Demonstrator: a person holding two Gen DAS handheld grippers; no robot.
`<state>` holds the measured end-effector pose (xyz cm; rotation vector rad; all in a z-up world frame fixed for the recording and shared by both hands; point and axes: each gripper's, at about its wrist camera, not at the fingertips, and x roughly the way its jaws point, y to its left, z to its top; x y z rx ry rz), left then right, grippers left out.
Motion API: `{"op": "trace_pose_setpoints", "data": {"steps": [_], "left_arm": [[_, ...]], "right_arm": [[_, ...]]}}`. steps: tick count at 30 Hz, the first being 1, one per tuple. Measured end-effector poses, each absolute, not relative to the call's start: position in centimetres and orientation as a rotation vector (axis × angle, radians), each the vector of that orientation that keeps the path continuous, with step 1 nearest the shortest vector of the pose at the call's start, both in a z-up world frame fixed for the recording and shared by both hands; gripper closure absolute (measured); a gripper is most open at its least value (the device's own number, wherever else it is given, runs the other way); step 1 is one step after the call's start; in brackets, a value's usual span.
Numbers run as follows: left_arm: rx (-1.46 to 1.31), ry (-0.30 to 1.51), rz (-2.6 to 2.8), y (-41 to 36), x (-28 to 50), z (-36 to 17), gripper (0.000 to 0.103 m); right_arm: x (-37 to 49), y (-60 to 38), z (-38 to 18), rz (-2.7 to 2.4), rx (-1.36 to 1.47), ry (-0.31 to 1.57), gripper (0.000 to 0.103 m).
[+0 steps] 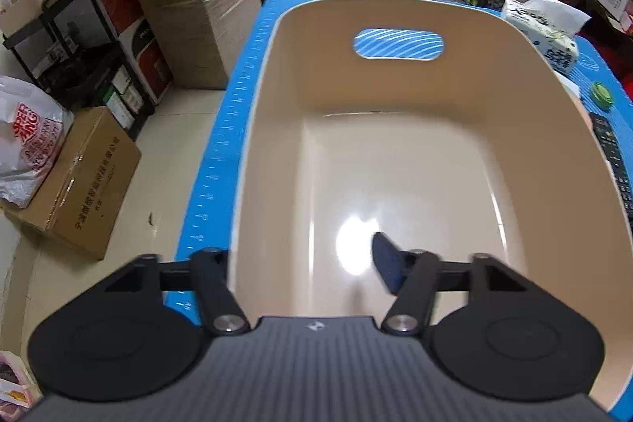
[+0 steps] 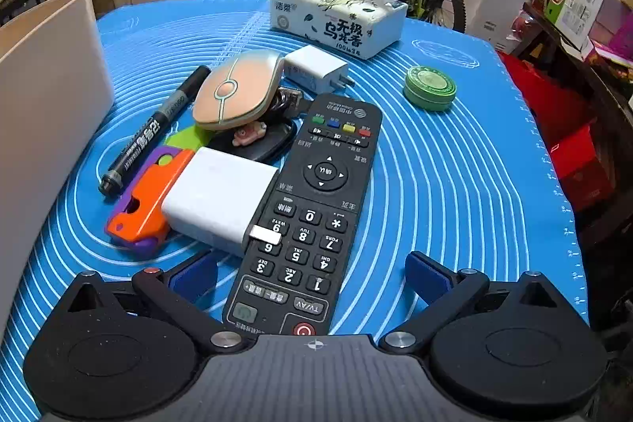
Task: Organize rigid objects
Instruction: 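Move the left tool to the beige bin rim while the right tool approaches the remote, then grasp the black TV remote with the right tool while the left tool holds the bin rim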
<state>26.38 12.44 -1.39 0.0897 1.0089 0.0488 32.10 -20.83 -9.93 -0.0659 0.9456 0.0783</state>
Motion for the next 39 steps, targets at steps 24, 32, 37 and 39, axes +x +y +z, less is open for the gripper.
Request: {"op": "trace_pose_setpoints", "data": {"steps": [24,32,37,39], "left_arm": [[0.015,1.003,0.066,15.4,26.6,-1.2,0.097],[0.009,1.002,0.060,15.5,26.5,-1.2,0.098],[0.011,1.001,0.060,15.5,26.5,-1.2,0.098],[0.010,1.001,0.059,15.5,26.5,-1.2,0.097]], "right_arm": [[31.3,-20.5,-9.0,0.153,-0.047,0.923,0.041],[30.6,-20.8,-8.7,0.125,-0.032,0.899,0.044],[30.1,-20.7,-8.6,0.117,-0.051,0.903,0.044],[29.6,-21.0,-8.5,0.120,-0.053,0.911,0.044]]}}
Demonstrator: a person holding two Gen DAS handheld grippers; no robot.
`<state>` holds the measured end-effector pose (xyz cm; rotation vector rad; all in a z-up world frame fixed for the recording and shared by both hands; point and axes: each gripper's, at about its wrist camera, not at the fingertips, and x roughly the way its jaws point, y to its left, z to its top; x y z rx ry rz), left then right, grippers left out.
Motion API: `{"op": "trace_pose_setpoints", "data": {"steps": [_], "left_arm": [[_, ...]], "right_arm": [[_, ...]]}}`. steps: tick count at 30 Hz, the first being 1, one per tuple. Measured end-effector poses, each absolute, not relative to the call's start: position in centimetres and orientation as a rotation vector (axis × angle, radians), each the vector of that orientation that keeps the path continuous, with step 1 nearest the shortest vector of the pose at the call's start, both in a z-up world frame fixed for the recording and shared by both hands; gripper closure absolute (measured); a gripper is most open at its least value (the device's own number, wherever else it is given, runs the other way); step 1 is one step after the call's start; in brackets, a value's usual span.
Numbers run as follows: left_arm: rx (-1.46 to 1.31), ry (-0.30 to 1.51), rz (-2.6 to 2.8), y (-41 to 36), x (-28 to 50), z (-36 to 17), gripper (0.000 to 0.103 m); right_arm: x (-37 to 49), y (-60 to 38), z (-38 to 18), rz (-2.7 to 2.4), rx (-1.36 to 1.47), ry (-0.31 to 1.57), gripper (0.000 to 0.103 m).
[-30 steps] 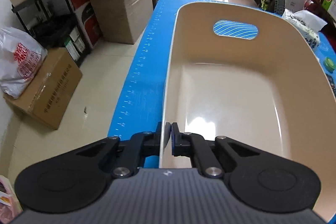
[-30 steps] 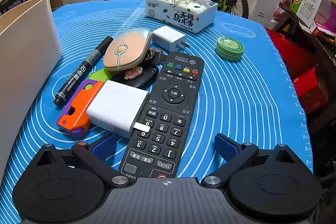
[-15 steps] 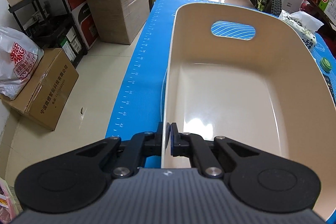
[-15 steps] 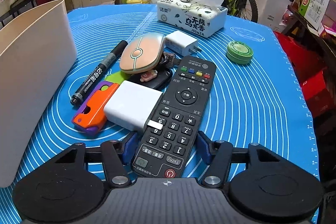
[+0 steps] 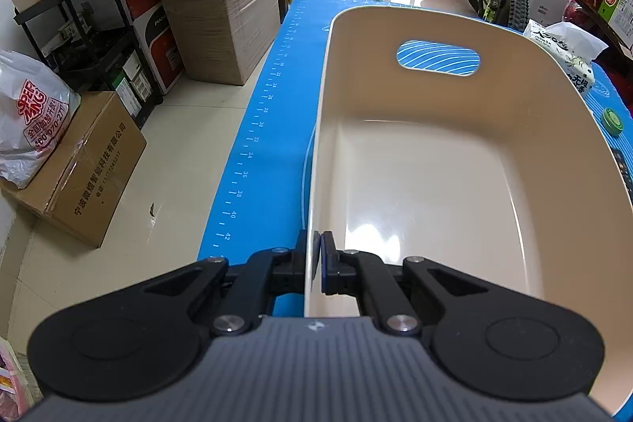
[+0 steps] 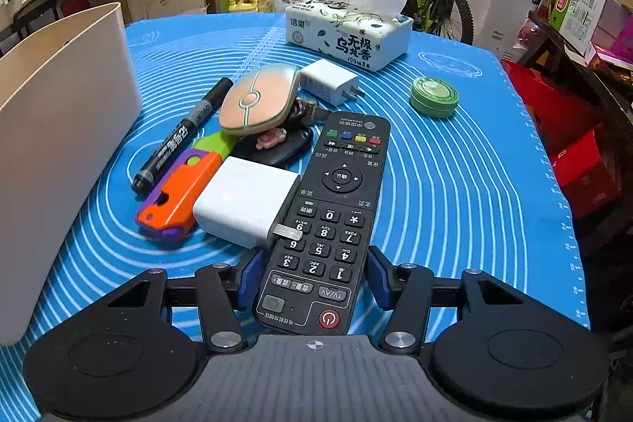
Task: Organize rigid objects
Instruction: 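Grasp the black TV remote with the right tool while the left tool holds the bin rim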
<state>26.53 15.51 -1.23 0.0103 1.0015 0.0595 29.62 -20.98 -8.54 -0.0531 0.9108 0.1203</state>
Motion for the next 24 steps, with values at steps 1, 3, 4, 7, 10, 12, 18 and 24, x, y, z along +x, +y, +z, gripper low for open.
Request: {"op": "trace_pose_setpoints", "data": {"steps": [1,3,4,7,10,12,18,24], "left_arm": [[0.010,1.001,0.059,15.51,26.53,-1.23,0.098],[0.011,1.002,0.059,15.50,26.52,-1.23,0.098],[0.010,1.001,0.059,15.50,26.52,-1.24,0.097],[0.010,1.001,0.060,15.48,26.53,-1.23,0.097],[0.010,1.002,0.060,15.46,26.54,-1.24,0.097],[0.012,1.001,0.060,15.49,26.50,-1.25,0.097],[0.011,1.001,0.059,15.50,26.53,-1.25,0.097],[0.011,1.000,0.058,15.44,26.60,-1.23,0.097]], "right_arm": [[29.35,-21.18,-8.49,0.122,-0.053,0.915,0.044],[28.86,-21.46,-8.49,0.127,-0.064,0.926,0.044],[28.70,-21.51,-8.55,0.128,-0.072,0.927,0.044],[28.53,-21.63,-8.83,0.130,-0.081,0.924,0.044],[28.53,-21.57,-8.84,0.129,-0.089,0.920,0.044],[28.52,-21.64,-8.88,0.131,-0.089,0.918,0.044],[28.43,-21.53,-8.84,0.134,-0.101,0.912,0.044],[28.59,-21.56,-8.76,0.145,-0.130,0.915,0.036]]}}
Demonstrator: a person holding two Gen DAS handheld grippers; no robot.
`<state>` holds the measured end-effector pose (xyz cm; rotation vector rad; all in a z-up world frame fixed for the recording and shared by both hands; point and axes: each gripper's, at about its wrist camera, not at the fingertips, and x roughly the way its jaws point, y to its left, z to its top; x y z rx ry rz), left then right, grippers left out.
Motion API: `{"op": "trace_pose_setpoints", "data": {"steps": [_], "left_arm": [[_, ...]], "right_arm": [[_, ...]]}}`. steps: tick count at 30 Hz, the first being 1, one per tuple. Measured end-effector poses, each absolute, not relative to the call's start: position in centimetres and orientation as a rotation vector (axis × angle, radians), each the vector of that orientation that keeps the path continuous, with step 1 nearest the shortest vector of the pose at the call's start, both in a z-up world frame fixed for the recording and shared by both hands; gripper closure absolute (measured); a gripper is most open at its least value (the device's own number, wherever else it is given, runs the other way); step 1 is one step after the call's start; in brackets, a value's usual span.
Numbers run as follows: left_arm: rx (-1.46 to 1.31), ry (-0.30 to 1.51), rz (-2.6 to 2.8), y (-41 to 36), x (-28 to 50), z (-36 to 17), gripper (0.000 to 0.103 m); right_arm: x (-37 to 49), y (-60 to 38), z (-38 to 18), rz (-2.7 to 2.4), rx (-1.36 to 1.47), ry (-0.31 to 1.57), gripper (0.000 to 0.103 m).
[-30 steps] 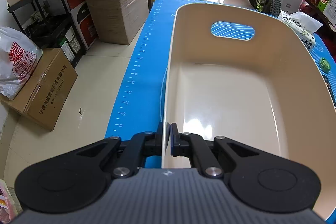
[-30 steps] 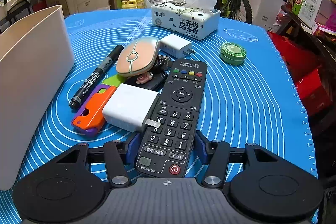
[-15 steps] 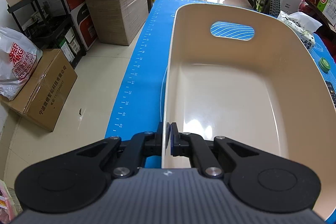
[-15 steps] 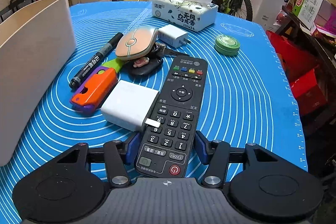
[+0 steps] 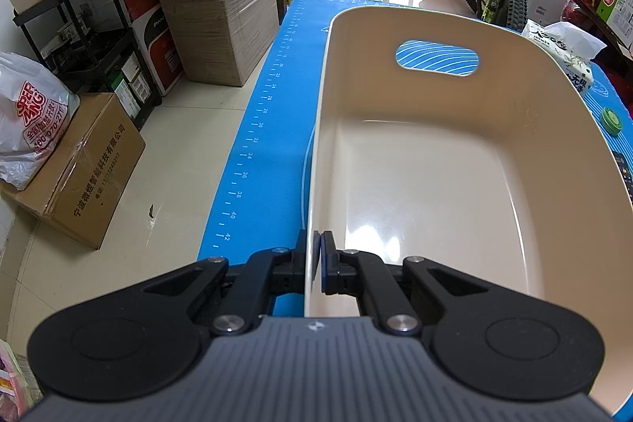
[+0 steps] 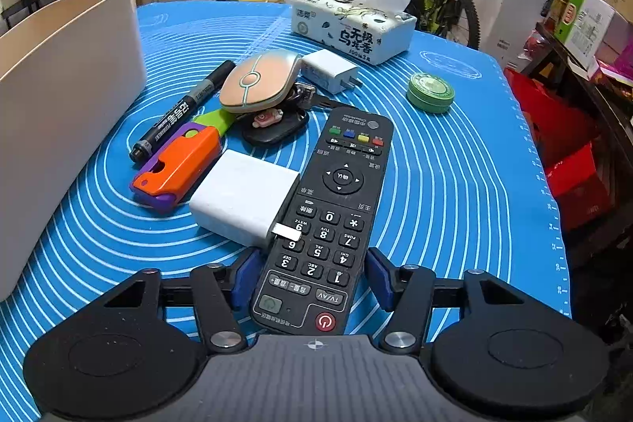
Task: Organize rigid objects
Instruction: 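Grasp the black TV remote with the right tool while the left tool holds the bin rim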
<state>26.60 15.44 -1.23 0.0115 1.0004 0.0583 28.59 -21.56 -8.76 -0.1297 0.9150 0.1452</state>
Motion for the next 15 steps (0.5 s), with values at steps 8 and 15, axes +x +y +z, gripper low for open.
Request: {"op": "trace_pose_setpoints", "data": {"steps": [8,15], "left_arm": [[0.015,1.000,0.054,15.2,26.7,-1.2,0.097],[0.011,0.999,0.052,15.3,26.8,-1.2,0.098]], "right_arm": [[29.0,-23.1,-5.8,0.173,-0.058,0.841,0.024],[34.9,-24.7,-6.2,0.060,0.147,0.912,0.022]]}}
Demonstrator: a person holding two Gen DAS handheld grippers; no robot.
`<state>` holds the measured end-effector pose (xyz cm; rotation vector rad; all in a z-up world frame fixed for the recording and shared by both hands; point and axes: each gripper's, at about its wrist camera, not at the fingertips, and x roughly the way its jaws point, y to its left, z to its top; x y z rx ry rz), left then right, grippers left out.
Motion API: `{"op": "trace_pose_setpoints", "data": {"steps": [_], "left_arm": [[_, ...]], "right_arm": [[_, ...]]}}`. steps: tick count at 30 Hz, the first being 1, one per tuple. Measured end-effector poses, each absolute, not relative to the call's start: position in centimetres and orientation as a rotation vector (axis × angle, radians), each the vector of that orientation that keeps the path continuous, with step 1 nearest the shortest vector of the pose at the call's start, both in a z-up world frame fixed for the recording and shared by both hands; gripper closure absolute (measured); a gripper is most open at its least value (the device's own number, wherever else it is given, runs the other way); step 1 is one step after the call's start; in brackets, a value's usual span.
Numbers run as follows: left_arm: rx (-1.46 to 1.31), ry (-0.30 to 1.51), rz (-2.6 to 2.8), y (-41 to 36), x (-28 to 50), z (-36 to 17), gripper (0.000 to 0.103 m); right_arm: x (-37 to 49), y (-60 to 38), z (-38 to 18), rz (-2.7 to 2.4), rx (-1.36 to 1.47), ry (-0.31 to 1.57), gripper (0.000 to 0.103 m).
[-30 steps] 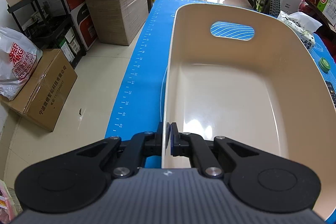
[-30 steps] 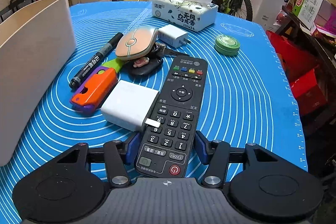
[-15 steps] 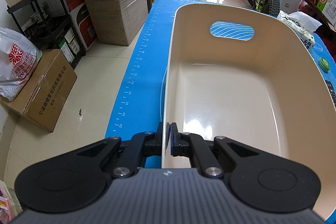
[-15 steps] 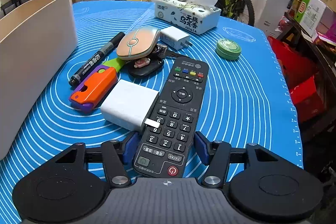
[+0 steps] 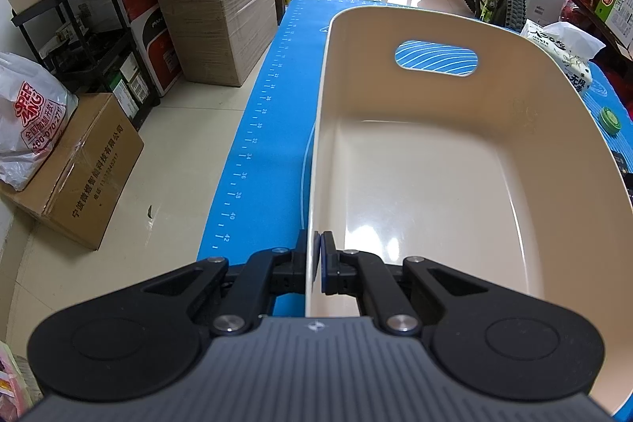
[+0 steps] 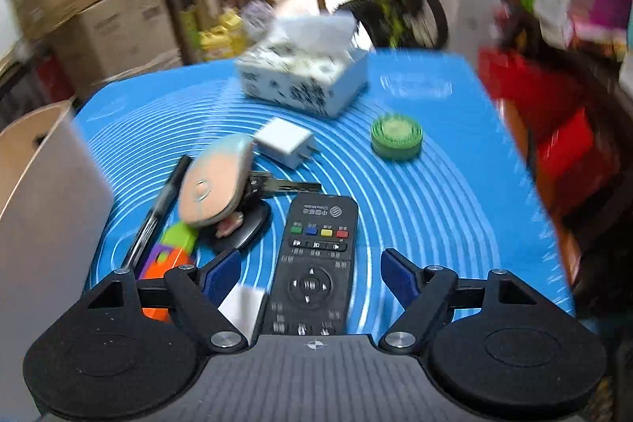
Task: Organize rigid objects
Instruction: 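Grasp the black TV remote with the right tool while the left tool holds the bin rim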
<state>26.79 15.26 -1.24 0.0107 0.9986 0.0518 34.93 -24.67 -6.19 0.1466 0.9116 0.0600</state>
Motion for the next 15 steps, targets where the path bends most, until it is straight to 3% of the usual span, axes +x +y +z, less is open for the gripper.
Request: {"op": "trace_pose_setpoints", "data": {"steps": [6,10,13,15], "left_arm": [[0.010,0.999,0.046,15.5,26.8,-1.3,0.097],[0.008,0.996,0.046,15.5,26.8,-1.4,0.098],[0.005,0.996,0.046,15.5,26.8,-1.5,0.097],[0.003,0.996,0.046,15.6,26.8,-1.5,0.098]], "right_arm": [[38.0,-24.1,-8.9,-0.026,0.117,1.016,0.022],[38.1,-23.1,-9.3,-0.016,0.044,1.020,0.027],[37.6,-22.3,-9.0,0.019,0.004,1.005,0.048],[37.3,-22.0,-8.7,0.011,-0.017,0.992,0.048]]}}
